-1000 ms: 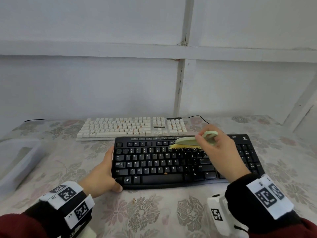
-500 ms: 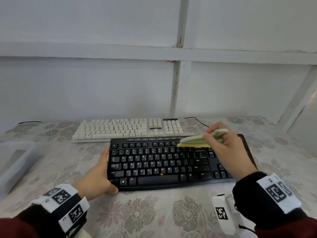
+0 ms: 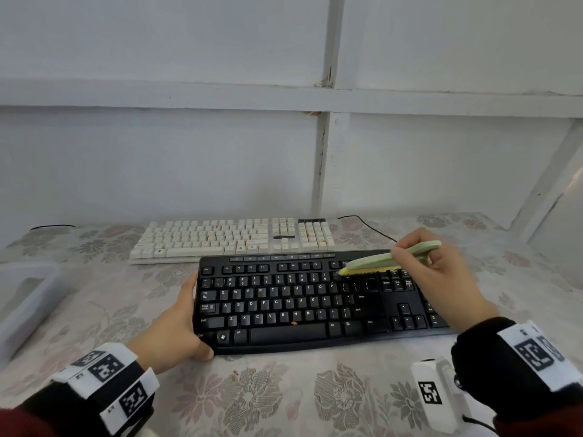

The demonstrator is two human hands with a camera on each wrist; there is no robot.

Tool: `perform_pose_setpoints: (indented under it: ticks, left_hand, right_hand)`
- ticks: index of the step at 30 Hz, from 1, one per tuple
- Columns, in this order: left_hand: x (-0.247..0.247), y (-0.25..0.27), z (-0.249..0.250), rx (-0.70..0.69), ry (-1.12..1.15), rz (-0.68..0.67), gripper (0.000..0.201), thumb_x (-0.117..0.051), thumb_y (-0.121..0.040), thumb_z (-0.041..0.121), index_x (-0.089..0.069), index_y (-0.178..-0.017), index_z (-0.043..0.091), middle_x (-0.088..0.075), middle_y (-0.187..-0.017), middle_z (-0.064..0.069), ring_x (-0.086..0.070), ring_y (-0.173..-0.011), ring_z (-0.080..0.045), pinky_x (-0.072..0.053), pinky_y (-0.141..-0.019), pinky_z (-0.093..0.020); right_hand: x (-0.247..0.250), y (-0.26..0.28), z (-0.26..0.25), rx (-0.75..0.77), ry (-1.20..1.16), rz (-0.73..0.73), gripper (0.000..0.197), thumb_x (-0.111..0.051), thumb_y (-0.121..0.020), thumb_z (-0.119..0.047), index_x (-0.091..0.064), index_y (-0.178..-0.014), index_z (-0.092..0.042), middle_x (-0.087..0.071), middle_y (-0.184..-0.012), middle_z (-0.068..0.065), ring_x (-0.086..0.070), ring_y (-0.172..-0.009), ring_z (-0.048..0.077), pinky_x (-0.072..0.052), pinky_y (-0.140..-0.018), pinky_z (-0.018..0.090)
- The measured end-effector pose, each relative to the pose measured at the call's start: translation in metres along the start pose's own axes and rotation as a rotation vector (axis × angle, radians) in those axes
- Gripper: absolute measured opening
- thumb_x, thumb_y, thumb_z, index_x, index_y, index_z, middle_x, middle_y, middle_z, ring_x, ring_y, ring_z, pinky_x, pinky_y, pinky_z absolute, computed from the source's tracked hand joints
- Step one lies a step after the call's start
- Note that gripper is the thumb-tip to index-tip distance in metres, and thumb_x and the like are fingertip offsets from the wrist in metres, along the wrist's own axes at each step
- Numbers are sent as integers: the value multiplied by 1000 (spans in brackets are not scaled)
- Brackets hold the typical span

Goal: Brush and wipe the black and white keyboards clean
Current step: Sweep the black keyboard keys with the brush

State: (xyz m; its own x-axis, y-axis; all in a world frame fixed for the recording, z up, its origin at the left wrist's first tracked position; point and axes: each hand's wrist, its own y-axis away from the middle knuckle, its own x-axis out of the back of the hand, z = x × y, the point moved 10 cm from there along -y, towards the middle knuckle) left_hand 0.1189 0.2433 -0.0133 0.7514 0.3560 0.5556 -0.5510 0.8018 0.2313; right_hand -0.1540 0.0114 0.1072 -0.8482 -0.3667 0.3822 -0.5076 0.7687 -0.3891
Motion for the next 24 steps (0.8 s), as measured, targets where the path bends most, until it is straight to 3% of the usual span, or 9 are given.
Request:
perform_pose_setpoints:
  ticks: [5, 7, 9, 11, 14, 17, 19, 22, 24]
  left_hand:
    - [1, -1, -2, 8, 7, 4, 126, -74, -59, -11, 2, -143, 44, -57, -108, 6, -62, -95, -16, -53, -83, -36]
    - [1, -2, -2, 1, 4, 0, 126, -74, -59, -10, 3, -142, 46, -58, -108, 4, -63, -94, -18, -54, -84, -40]
    - [0, -2, -2, -3, -4, -3, 126, -74, -59, -10, 4, -142, 46, -58, -107, 4, -64, -94, -19, -54, -84, -40]
    - [0, -1, -1, -5, -1, -1, 125, -74, -60, -11, 3, -142, 44, -57, -107, 5, -64, -93, -18, -54, -81, -36]
    - [-1, 0, 0, -6, 9, -5, 126, -73, -60, -13, 4, -143, 44, -56, -108, 8, -64, -92, -17, -53, -78, -32]
    - [-1, -1, -1, -3, 9, -2, 127, -74, -60, -13, 3, -143, 43, -56, -108, 8, -64, -92, -16, -53, -76, -30]
    - [0, -2, -2, 0, 15, -2, 127, -74, -59, -12, 3, -143, 44, -57, -108, 6, -64, -92, -18, -54, -78, -34]
    - [0, -1, 0, -6, 15, -6, 127, -73, -59, -12, 3, -141, 47, -58, -107, 3, -65, -91, -19, -55, -80, -37]
    - [0, 0, 1, -15, 13, -5, 126, -73, -59, -12, 3, -139, 50, -59, -106, 2, -65, -91, -19, -55, -80, -37]
  right_hand:
    - [44, -6, 16, -43, 81, 120, 14, -62, -87, -14, -58, -75, -16, -51, -59, -8, -42, -50, 0, -31, -45, 8]
    - [68, -7, 14, -39, 38, 225, 14, -62, -87, -12, -57, -74, -16, -54, -64, -9, -46, -56, -4, -35, -54, 5]
    - [85, -9, 17, -43, -25, 289, 13, -62, -87, -11, -57, -75, -13, -55, -74, -2, -52, -73, 6, -39, -68, 15]
    - [88, -10, 21, -65, -37, 279, 11, -61, -88, -11, -57, -78, -8, -56, -80, 6, -51, -81, 16, -38, -72, 24]
    - [73, -7, 28, -93, 1, 189, 9, -61, -88, -11, -58, -81, -6, -57, -82, 11, -50, -77, 15, -39, -69, 22]
    - [74, -5, 35, -89, 75, 169, 9, -60, -89, -11, -59, -80, -10, -59, -74, -1, -50, -65, 3, -40, -62, 11]
    - [87, -5, 41, -104, 121, 212, 8, -61, -88, -12, -59, -81, -11, -58, -69, -9, -50, -60, -4, -41, -65, 17]
    - [103, -3, 39, -96, 128, 278, 8, -60, -88, -12, -59, -81, -9, -57, -75, -1, -50, -64, -3, -39, -66, 20]
    - [107, -2, 40, -94, 107, 295, 11, -60, -89, -11, -58, -78, -11, -56, -75, 1, -48, -64, 0, -38, -61, 9]
